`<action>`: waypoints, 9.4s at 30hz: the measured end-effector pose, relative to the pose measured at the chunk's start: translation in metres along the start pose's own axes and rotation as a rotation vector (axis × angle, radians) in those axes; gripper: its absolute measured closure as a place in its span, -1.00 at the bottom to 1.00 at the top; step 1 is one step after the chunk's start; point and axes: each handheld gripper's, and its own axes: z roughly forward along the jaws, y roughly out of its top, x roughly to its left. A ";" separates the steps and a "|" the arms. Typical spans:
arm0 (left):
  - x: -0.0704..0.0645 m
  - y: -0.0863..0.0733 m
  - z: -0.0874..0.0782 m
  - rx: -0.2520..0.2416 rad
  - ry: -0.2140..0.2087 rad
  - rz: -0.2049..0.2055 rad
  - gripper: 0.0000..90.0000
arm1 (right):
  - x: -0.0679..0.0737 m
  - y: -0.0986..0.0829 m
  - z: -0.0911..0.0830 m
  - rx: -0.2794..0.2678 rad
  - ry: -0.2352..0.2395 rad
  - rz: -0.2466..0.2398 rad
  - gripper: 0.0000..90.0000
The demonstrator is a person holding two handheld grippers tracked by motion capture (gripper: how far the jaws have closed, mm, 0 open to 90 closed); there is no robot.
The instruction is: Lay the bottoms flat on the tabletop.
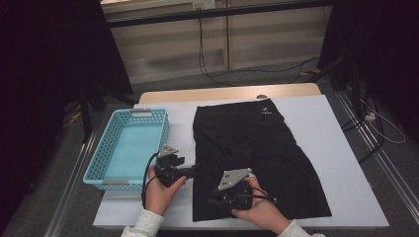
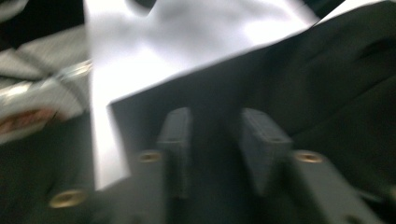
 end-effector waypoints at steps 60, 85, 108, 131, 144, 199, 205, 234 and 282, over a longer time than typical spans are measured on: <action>-0.005 0.003 0.015 0.029 0.076 0.004 -0.20 | 0.024 -0.006 0.015 0.039 0.069 -0.044 0.96; -0.006 0.000 0.025 0.088 0.038 -0.008 0.94 | 0.027 0.003 0.015 -0.005 0.034 -0.049 0.35; -0.010 0.004 0.024 0.033 -0.006 0.009 0.72 | 0.004 -0.010 0.009 0.046 0.010 0.001 0.93; -0.004 0.005 0.019 0.044 0.057 0.013 -0.25 | 0.026 0.003 0.028 -0.021 0.148 0.082 0.60; -0.003 0.006 0.017 0.051 0.056 0.031 -0.53 | -0.016 -0.001 -0.016 -0.032 -0.111 0.074 -0.01; -0.010 0.010 0.016 0.064 0.023 0.089 -0.64 | -0.040 -0.075 -0.098 0.076 -0.244 0.213 0.59; -0.011 0.010 0.016 0.069 0.022 0.095 -0.64 | -0.064 -0.076 -0.117 -0.005 -0.339 0.286 0.34; -0.008 0.011 0.013 0.055 0.027 0.083 -0.64 | -0.100 -0.110 -0.151 0.021 -0.684 0.401 0.31; -0.010 -0.002 0.007 0.110 0.061 0.090 -0.85 | -0.103 -0.093 -0.143 -0.158 -0.526 0.362 -0.50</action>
